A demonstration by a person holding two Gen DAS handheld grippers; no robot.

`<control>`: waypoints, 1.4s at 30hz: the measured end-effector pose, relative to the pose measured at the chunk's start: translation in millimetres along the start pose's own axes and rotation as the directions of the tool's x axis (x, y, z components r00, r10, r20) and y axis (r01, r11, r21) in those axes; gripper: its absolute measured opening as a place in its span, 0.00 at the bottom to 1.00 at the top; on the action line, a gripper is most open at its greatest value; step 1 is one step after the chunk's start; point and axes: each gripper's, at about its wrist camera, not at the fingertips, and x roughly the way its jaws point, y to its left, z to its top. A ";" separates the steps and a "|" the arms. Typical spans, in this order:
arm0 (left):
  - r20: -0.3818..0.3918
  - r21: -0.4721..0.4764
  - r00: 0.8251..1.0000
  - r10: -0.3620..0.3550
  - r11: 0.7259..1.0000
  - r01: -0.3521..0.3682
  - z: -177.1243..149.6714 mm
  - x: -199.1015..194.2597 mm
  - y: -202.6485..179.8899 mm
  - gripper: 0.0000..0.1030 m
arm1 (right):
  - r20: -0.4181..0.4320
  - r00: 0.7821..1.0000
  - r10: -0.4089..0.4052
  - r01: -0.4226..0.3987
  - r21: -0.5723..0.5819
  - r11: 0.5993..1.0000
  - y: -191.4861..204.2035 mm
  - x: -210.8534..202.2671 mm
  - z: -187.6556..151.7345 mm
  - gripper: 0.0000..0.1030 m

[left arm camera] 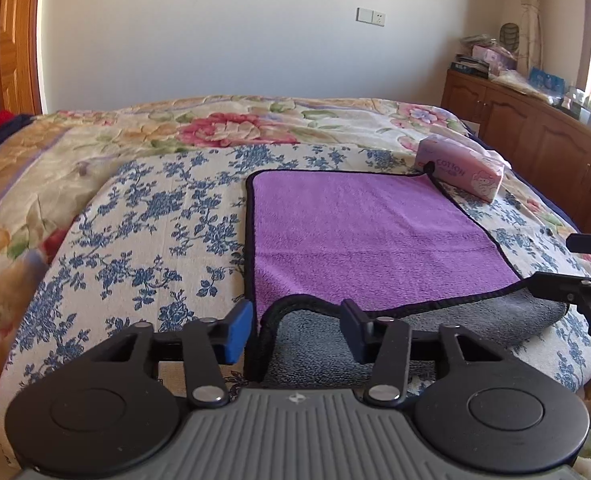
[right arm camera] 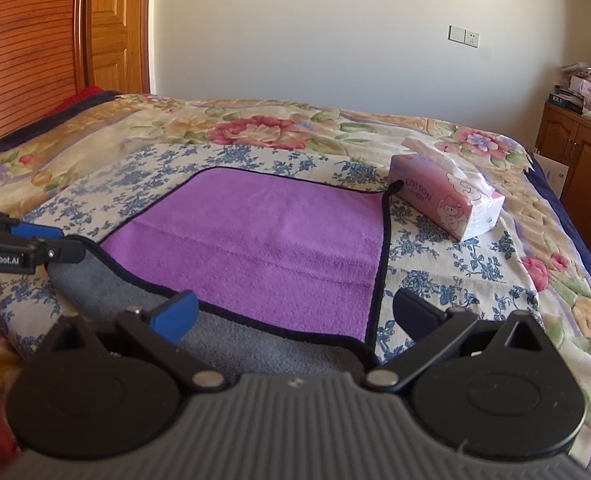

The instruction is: Fold towel

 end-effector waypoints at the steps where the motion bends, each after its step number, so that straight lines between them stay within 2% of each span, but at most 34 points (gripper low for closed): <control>1: -0.003 -0.006 1.000 -0.002 1.000 0.002 0.0 0.9 1.7 0.43 | -0.004 1.000 0.000 0.000 0.003 1.000 -1.0 1.0 0.1 1.00; 6: -0.013 -0.033 1.000 -0.010 0.999 0.010 -0.1 3.0 7.2 0.29 | -0.051 0.999 0.002 0.000 0.037 0.999 -10.0 9.3 0.4 1.00; 9: -0.021 -0.038 1.000 -0.004 0.999 0.003 -0.5 3.8 8.3 0.25 | -0.098 0.995 -0.010 0.017 0.069 0.997 -15.4 15.0 -2.3 1.00; 11: -0.026 -0.041 1.000 -0.003 0.999 0.001 -0.4 4.1 8.9 0.24 | -0.114 0.993 0.003 0.008 0.095 0.995 -18.8 16.1 -4.2 0.99; 14: -0.028 -0.042 1.000 0.000 0.999 -0.001 -1.1 3.5 8.9 0.24 | -0.133 0.991 0.032 -0.015 0.129 0.992 -22.2 17.2 -5.3 0.85; 18: -0.036 -0.042 0.999 0.001 0.999 -0.003 -1.7 4.2 9.7 0.24 | -0.163 0.985 0.061 -0.034 0.168 0.985 -27.4 19.3 -6.9 0.82; 22: -0.037 -0.045 0.999 -0.003 0.999 0.001 -1.4 3.9 10.5 0.24 | -0.196 0.972 0.129 -0.078 0.248 0.966 -36.3 22.3 -8.4 0.80; 28: -0.038 -0.042 0.999 -0.005 0.999 0.004 -1.4 4.2 9.0 0.24 | -0.201 0.969 0.142 -0.088 0.256 0.963 -39.1 20.6 -7.2 0.72; 32: -0.034 -0.042 0.999 -0.009 0.999 0.007 -1.5 3.5 8.3 0.24 | -0.218 0.968 0.129 -0.071 0.256 0.964 -45.5 21.3 -7.3 0.53; 34: -0.033 -0.041 0.999 -0.011 0.999 0.010 -1.3 3.2 8.1 0.19 | -0.227 0.966 0.120 -0.060 0.257 0.965 -49.1 22.3 -7.7 0.45; 36: -0.035 -0.040 0.999 -0.013 0.999 0.011 -1.4 3.1 8.0 0.17 | -0.237 0.965 0.111 -0.050 0.251 0.967 -51.3 23.1 -8.2 0.34; 42: -0.028 -0.035 1.000 -0.012 0.999 0.011 -0.9 1.7 7.0 0.16 | -0.263 0.960 0.095 -0.031 0.239 0.971 -57.7 25.0 -10.7 0.22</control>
